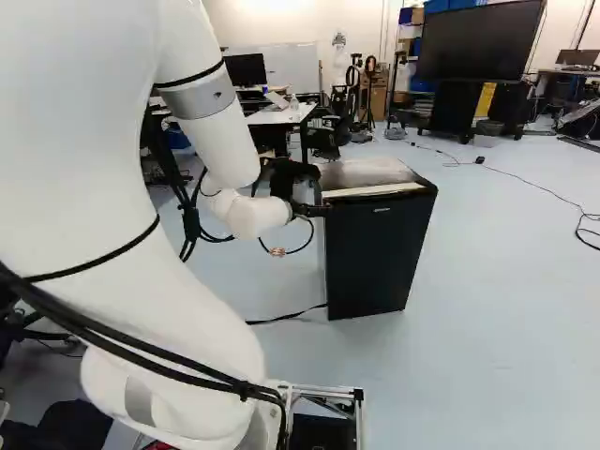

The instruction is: Open the fridge door

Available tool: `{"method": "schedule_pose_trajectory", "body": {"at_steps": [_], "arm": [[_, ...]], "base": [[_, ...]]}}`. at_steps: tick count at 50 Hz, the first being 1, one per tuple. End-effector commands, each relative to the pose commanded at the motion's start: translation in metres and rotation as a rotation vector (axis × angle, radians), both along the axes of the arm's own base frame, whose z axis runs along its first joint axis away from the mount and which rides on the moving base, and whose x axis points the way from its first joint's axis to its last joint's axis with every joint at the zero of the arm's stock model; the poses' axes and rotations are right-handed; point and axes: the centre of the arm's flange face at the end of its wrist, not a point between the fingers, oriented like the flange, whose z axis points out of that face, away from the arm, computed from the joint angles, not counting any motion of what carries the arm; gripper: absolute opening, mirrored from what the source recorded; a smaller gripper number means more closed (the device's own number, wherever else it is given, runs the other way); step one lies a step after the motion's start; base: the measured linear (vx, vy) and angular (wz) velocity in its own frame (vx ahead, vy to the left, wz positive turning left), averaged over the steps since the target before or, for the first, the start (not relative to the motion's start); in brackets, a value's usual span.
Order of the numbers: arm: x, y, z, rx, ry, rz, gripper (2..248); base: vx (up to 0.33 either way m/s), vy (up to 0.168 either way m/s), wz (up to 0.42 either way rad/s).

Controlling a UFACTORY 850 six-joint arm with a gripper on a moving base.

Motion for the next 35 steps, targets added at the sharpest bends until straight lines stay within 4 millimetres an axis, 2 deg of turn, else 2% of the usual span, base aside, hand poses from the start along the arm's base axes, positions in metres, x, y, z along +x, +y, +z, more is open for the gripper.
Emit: {"method": "schedule_pose_trajectory", "body": {"at_steps": [13, 35], "arm": [[0.007, 0.012, 0.0, 0.019, -0.006, -0.015, 247], [0.037, 0.02, 0.0, 0.058, -0.025, -0.094, 247]], "base": [[0.0, 0.0, 0.0], [0.0, 0.0, 0.0]]}}
